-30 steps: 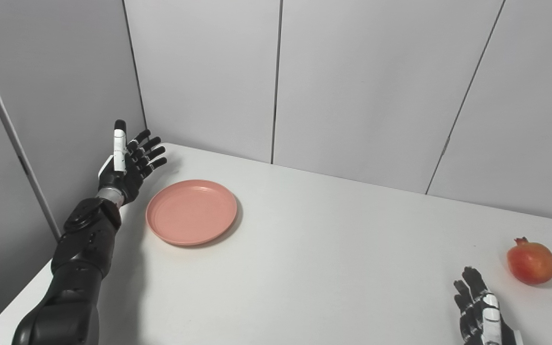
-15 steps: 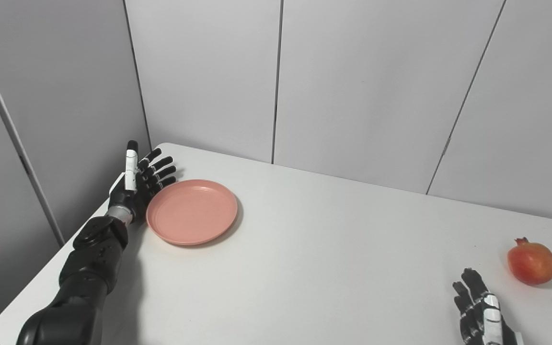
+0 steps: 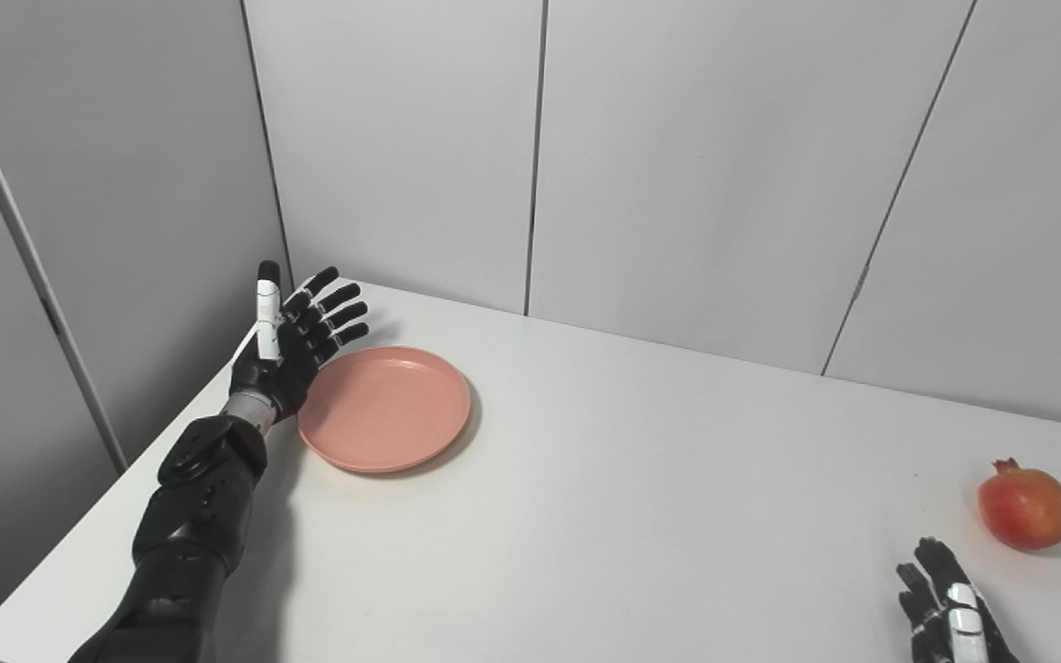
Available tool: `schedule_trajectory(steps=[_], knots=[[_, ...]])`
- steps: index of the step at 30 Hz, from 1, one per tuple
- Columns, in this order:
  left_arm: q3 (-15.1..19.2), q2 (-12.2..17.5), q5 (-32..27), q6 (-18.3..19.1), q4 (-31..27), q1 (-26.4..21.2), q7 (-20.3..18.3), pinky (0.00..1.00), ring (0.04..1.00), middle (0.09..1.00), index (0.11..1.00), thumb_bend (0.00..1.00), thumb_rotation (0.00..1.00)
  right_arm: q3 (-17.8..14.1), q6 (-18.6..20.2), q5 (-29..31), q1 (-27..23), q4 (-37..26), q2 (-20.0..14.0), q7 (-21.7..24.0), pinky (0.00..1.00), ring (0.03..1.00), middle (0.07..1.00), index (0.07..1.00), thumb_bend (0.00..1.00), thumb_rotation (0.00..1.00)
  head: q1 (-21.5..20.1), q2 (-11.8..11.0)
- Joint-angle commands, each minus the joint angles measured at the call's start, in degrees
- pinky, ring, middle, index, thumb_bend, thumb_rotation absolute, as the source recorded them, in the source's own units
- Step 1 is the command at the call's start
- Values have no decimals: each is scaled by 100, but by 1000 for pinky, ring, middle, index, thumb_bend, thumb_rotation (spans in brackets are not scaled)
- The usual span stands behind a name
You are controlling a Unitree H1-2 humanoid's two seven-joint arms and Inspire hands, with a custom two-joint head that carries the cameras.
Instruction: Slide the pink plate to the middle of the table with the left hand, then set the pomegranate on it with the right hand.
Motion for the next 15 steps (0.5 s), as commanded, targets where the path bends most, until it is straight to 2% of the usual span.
schedule_trajectory(steps=[1,3,6,9,15], knots=[[101,-27,-268,189,-396,-135,-82,811,802,806,874,999,1000,-10,134,-20,294,32,-1,8,973,916,913,817,502,669,22,43],[163,-112,-410,384,-581,-81,-34,842,819,826,894,1000,1000,-12,164,-26,312,-24,16,-4,956,907,904,806,496,631,37,64],[199,-187,-465,528,-723,-16,18,800,788,803,859,1000,1000,18,140,-108,340,-82,16,-11,946,900,896,794,507,583,20,78],[197,-261,-502,661,-845,66,-50,768,802,850,895,994,1000,69,41,-225,373,-133,-9,29,932,903,897,784,541,504,9,94],[177,-273,-510,655,-751,87,-154,778,817,865,908,991,1000,51,34,-262,407,-190,-30,77,932,909,900,793,537,496,39,81]])
